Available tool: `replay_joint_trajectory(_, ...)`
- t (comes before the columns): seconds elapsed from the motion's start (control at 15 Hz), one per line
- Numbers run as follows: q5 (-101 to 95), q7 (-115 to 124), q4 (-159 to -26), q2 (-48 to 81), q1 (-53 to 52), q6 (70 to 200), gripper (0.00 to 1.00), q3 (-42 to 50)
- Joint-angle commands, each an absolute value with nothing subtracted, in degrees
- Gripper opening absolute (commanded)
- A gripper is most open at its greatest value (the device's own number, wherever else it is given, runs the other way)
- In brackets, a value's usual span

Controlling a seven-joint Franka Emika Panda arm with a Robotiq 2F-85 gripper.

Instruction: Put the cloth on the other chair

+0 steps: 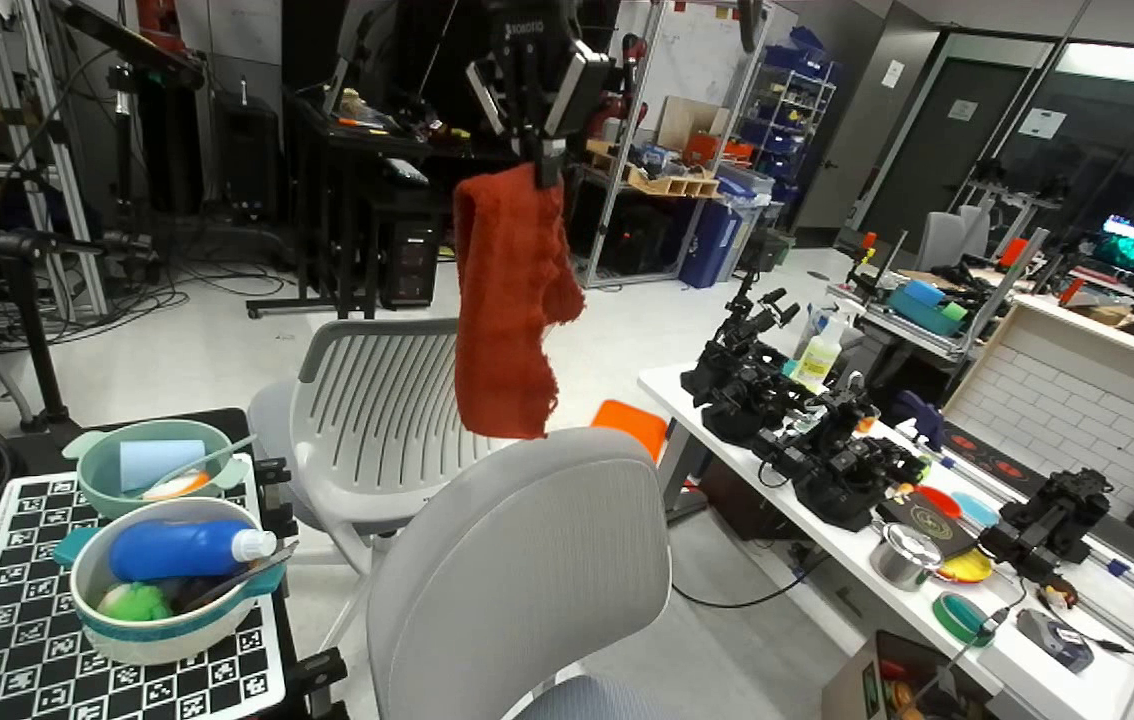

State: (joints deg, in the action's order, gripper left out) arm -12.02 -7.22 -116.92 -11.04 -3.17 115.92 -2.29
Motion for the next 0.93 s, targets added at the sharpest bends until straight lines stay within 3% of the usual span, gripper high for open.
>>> replay_joint_trajectory(0.0, -12.7, -11.3, -118.1, -9.1, -2.5, 117.0, 0.04, -1.5)
replay_joint_trajectory(0.87, -13.8, -20.4, -117.8, -2.7, -1.3, 117.6, 0.04, -0.3)
